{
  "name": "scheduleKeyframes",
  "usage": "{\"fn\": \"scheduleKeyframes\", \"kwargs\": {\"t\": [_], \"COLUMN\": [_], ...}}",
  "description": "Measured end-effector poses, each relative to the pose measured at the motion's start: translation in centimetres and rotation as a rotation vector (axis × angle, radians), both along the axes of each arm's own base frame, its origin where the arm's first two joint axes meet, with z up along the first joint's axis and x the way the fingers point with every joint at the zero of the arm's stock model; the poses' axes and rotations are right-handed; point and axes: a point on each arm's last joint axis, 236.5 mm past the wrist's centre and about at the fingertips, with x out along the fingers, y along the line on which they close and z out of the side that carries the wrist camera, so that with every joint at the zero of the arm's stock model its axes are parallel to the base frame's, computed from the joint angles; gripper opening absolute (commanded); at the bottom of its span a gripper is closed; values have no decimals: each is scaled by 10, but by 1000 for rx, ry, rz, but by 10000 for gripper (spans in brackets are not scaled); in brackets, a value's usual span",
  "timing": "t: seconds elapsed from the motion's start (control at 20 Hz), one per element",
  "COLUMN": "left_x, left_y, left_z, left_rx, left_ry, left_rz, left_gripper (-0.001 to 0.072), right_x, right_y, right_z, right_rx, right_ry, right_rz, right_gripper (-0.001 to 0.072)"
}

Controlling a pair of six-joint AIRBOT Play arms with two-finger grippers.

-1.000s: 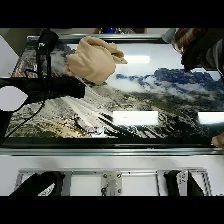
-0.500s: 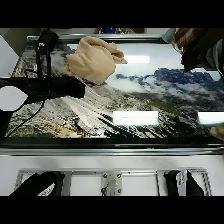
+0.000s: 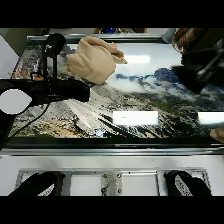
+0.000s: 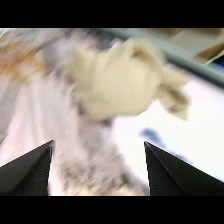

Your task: Fold the clothes and pants, and hang the long-sleeved shirts on hangers.

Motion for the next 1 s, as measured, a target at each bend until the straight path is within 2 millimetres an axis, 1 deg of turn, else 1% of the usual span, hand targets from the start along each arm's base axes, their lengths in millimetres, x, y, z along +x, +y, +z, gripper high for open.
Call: {"fn": "scheduleKeyframes", "kwargs": {"t": [0.1,0.15,0.2,0.25,0.3,0.35,0.5,0.6,0.8,1.0], "left_x": [-1,-1,-1,-2,-2,-2,-2,-2,-2,-2], "left_y": [-1,-2,-2,-3,-3,-3,-3,-3,-3,-3], "left_z": [0,0,0,0,0,0,0,0,0,0], "left_rx": [0,0,-1,-2,-3,-3,-1,-2,-2,-3], "left_ry": [0,0,1,1,2,2,0,1,1,2], "left_rz": [-4,-6,-6,-8,-9,-9,-10,-11,-10,-9], "left_gripper": [25,25,25,25,25,25,25,25,25,25], "right_x": [-10,-16,-21,-28,-34,-41,-55,-62,-67,-68], "right_y": [41,59,76,93,105,118,142,150,156,158], "right_z": [-33,-47,-60,-73,-82,-92,-114,-124,-136,-141], "right_rx": [-44,-61,-75,-92,-103,-114,-144,-160,-180,-184], "right_ry": [111,157,198,241,271,303,370,405,439,457], "right_rz": [104,149,190,235,266,304,377,408,434,440], "right_gripper": [602,590,458,277,96,25,26,26,26,26]}}
